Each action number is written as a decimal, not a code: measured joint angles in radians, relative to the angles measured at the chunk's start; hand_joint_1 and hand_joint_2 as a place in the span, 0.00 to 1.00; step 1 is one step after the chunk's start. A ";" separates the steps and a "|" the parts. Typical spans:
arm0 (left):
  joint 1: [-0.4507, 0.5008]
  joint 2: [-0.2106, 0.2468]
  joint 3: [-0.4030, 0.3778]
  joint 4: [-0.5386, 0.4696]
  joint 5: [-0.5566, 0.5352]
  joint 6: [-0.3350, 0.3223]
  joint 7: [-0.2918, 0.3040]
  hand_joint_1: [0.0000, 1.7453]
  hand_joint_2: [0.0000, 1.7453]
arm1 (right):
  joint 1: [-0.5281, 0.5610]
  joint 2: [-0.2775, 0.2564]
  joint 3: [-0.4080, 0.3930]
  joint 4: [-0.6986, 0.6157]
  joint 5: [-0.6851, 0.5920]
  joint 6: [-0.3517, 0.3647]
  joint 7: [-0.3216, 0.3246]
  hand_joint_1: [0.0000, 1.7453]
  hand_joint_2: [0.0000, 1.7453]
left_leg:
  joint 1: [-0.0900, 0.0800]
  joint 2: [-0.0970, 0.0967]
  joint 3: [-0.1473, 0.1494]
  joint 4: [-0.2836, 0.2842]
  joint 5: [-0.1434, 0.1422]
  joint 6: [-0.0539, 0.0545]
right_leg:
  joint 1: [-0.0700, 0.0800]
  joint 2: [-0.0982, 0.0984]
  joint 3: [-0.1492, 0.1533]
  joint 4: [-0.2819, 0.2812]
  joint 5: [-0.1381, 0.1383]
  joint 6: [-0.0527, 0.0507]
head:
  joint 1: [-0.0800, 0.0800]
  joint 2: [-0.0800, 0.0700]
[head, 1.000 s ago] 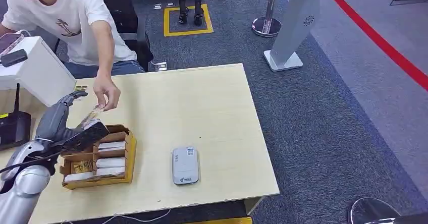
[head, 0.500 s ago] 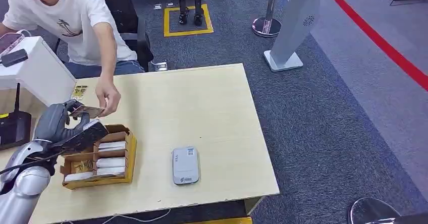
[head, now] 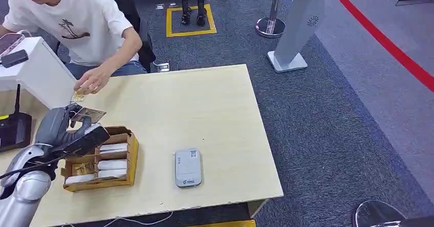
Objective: Pass the card to the sensor for recognition and then transmit it.
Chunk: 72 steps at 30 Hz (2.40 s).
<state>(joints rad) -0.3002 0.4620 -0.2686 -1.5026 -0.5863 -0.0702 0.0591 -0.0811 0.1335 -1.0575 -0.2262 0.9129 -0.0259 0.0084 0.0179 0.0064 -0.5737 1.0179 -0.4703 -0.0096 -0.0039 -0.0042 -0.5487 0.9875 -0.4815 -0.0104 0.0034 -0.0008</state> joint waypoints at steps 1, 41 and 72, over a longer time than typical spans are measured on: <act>0.001 0.000 0.000 0.000 0.000 0.000 0.000 1.00 1.00 | 0.000 0.000 0.001 0.000 0.000 0.000 0.000 0.00 0.00 | 0.000 0.000 0.000 0.000 0.000 0.000 | 0.000 0.000 0.000 0.000 0.000 0.000 | 0.000 0.000; -0.334 -0.031 -0.142 0.231 -0.035 -0.034 -0.017 1.00 1.00 | 0.022 0.058 -0.033 0.013 -0.047 -0.040 -0.033 0.00 0.00 | 0.001 0.005 -0.002 0.000 0.002 -0.002 | 0.001 0.005 -0.004 0.001 0.003 -0.002 | -0.001 0.000; 0.354 -0.051 0.075 -0.101 -0.303 0.203 0.030 1.00 1.00 | 0.025 0.081 0.003 0.019 0.051 0.093 -0.353 0.00 0.00 | 0.001 0.005 -0.001 -0.001 0.000 -0.003 | 0.001 0.005 -0.004 0.001 0.000 -0.001 | 0.000 0.000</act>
<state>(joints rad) 0.0543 0.4105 -0.1938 -1.6033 -0.8892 0.1327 0.0893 -0.0564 0.2147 -1.0544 -0.2075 0.9636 0.0675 -0.3445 0.0189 0.0109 -0.5750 1.0167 -0.4705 -0.0128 -0.0033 0.0003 -0.5522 0.9880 -0.4813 -0.0115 0.0031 -0.0008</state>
